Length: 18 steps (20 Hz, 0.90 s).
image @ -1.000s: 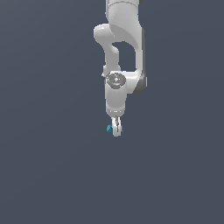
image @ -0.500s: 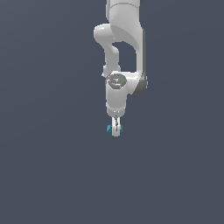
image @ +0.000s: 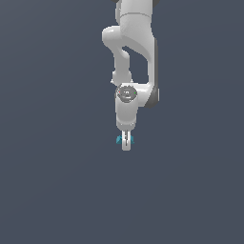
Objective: Pick up the object and move it to a goal position.
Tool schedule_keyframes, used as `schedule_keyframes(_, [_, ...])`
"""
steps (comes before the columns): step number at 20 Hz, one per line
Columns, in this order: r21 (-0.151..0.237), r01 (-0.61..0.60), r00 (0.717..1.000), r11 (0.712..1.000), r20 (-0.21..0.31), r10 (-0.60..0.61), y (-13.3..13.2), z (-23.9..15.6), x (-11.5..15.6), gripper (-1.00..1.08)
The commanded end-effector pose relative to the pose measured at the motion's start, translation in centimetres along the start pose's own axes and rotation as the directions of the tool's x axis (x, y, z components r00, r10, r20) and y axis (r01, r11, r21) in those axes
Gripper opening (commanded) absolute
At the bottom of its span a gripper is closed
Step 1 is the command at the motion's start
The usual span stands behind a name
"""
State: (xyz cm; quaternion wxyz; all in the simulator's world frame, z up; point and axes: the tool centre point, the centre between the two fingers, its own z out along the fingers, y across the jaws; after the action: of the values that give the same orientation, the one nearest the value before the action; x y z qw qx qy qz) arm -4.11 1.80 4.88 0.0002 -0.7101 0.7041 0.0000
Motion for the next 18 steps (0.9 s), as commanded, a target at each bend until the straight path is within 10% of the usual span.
schedule_keyframes(1, [-0.001,-0.001,1.0,1.0,0.0,0.001,0.1,1.3,0.0,1.0])
schedule_keyframes(8, [-0.001,-0.002,1.0,1.0,0.0,0.002,0.0,2.7,0.0,1.0])
schedule_keyframes(9, [-0.001,-0.002,1.0,1.0,0.0,0.002,0.0,2.7,0.0,-1.0])
schedule_keyframes(18, [-0.001,-0.002,1.0,1.0,0.0,0.002,0.0,2.7,0.0,-1.0])
